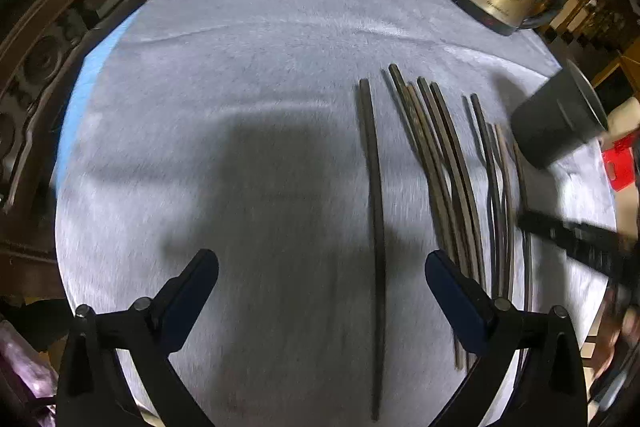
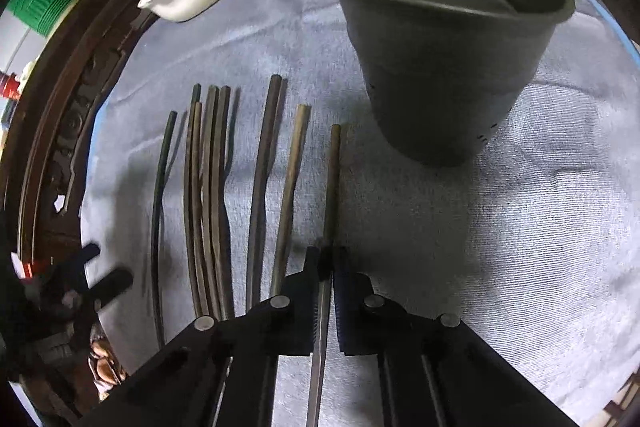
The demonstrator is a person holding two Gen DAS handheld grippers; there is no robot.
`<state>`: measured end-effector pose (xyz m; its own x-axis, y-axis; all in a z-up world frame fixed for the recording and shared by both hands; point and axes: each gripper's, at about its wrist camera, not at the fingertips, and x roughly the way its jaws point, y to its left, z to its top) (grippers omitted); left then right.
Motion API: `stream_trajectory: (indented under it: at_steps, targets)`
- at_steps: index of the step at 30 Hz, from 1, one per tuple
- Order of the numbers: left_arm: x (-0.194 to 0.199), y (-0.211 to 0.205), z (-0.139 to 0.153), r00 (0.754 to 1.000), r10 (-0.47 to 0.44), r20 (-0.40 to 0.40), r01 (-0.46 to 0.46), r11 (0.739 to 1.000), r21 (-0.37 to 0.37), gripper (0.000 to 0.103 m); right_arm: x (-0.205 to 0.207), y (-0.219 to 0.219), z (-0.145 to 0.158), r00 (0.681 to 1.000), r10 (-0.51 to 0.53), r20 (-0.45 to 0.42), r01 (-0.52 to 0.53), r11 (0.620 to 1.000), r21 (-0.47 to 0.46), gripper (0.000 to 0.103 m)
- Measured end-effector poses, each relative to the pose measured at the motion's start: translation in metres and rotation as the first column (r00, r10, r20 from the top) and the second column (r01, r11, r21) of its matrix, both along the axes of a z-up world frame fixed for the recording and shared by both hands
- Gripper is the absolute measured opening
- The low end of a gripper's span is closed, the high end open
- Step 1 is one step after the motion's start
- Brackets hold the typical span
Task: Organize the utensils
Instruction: 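Lower the right tool and close it on one dark chopstick, then close the left tool on a single chopstick while the right tool holds its chopstick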
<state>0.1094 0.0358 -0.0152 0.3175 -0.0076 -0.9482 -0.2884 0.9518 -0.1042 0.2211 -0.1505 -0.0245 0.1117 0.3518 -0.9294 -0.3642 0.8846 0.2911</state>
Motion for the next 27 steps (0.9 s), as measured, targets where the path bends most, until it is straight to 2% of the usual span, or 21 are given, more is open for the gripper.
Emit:
stream_trajectory:
  at_steps: [3, 7, 9, 10, 11, 17, 21, 24, 25, 27]
  targets:
    - [0.020, -0.002, -0.003, 0.998, 0.003, -0.059, -0.005, 1.000, -0.019, 0.091, 0.001, -0.003, -0.003, 1.000, 0.004, -0.004, -0.003, 1.000, 0.023, 0.007]
    - [0.036, -0.008, -0.018, 0.987, -0.014, -0.158, 0.011, 1.000, -0.019, 0.053, 0.001, -0.009, -0.004, 1.000, 0.018, -0.004, -0.018, 0.999, 0.041, 0.007]
    - [0.037, -0.012, -0.017, 0.988, -0.028, -0.155, 0.029, 1.000, 0.006, 0.037, -0.001, -0.014, -0.002, 1.000, 0.028, -0.003, -0.028, 0.999, 0.042, 0.007]
    - [0.036, -0.013, -0.016, 0.986, -0.038, -0.162, 0.041, 0.999, 0.014, 0.019, 0.000, -0.013, -0.002, 0.999, 0.035, -0.002, -0.035, 0.999, 0.040, 0.007]
    - [0.032, -0.013, -0.017, 0.983, -0.046, -0.177, 0.045, 0.999, -0.008, 0.007, 0.001, -0.011, -0.002, 0.999, 0.045, -0.002, -0.045, 0.998, 0.034, 0.007]
    - [-0.006, -0.017, -0.018, 0.975, -0.094, -0.203, 0.080, 0.994, -0.075, 0.007, -0.007, -0.003, 0.000, 0.991, 0.131, -0.010, -0.131, 0.990, -0.047, 0.007]
    - [-0.015, -0.014, -0.019, 0.973, -0.109, -0.202, 0.084, 0.988, -0.130, 0.007, -0.008, -0.004, 0.000, 0.989, 0.143, -0.039, -0.146, 0.987, -0.065, 0.007]
    - [-0.002, -0.006, -0.017, 0.975, -0.089, -0.206, 0.062, 0.989, -0.133, 0.017, -0.001, -0.001, -0.002, 0.986, 0.142, -0.085, -0.148, 0.986, -0.073, 0.010]
    - [0.003, -0.003, -0.017, 0.975, -0.081, -0.208, 0.055, 0.991, -0.125, 0.023, 0.001, 0.001, -0.002, 0.985, 0.143, -0.095, -0.151, 0.985, -0.086, 0.010]
    - [0.011, 0.003, -0.015, 0.976, -0.066, -0.209, 0.044, 0.993, -0.109, 0.027, 0.006, 0.008, -0.003, 0.983, 0.152, -0.102, -0.164, 0.980, -0.110, 0.010]
